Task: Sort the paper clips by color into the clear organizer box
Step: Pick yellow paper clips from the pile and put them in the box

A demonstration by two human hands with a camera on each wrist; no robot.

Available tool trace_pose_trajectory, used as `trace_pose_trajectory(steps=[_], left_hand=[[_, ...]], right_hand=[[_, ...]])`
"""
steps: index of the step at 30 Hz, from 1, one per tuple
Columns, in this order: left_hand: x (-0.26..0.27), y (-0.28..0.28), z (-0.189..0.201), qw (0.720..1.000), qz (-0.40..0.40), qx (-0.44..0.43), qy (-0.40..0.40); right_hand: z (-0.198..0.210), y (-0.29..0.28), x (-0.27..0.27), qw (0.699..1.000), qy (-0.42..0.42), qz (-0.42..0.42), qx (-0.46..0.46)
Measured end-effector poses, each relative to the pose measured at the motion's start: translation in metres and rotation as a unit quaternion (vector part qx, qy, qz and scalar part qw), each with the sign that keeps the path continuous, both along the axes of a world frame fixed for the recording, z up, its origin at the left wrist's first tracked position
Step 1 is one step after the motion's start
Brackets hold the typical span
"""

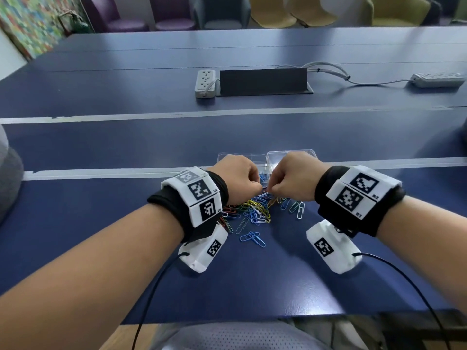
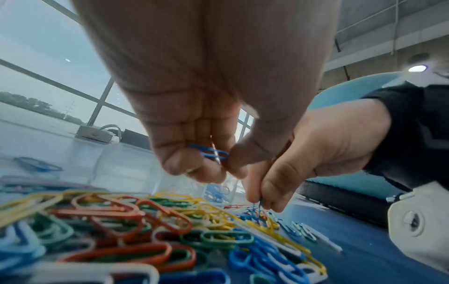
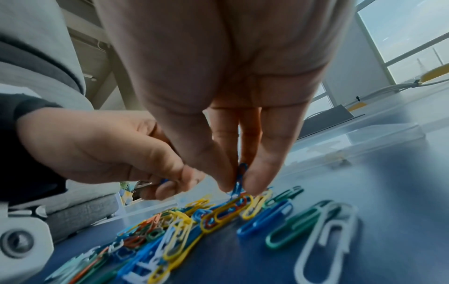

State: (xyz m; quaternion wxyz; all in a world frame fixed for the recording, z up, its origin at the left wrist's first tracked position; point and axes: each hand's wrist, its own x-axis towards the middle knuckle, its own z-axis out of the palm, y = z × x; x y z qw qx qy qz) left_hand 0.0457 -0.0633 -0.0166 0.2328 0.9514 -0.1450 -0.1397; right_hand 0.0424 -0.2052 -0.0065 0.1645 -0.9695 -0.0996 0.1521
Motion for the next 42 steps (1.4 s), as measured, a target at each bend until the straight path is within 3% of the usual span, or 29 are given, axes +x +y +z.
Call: trace_pose_trajectory(steps=[13, 19, 30, 39, 42], left_hand=[[0.0, -0.011, -0.007, 0.987, -0.081, 0.126, -0.053], [-0.001, -0.006, -0.006, 0.987, -0.079, 0.116, -0.077], [-0.002, -0.015, -0.008, 0.989, -0.081, 0.11, -0.05], [0.003, -0.008, -0.005, 0.995, -0.039, 0.091, -0.018], [0.009, -0.001, 0.001, 0.997, -0.009, 0.069, -0.021]], right_hand=[[-0.02, 0.013, 0.009, 0.997, -0.026, 0.027, -0.064], [-0.018, 0.011, 0.009, 0.997, -0.027, 0.029, -0.064], [0.001, 0.0, 0.006, 0.996, -0.034, 0.016, -0.075], [0.013, -0.007, 0.023, 0.997, -0.005, -0.069, 0.035], [0.012, 0.0, 0.031, 0.997, 0.001, -0.071, 0.031]])
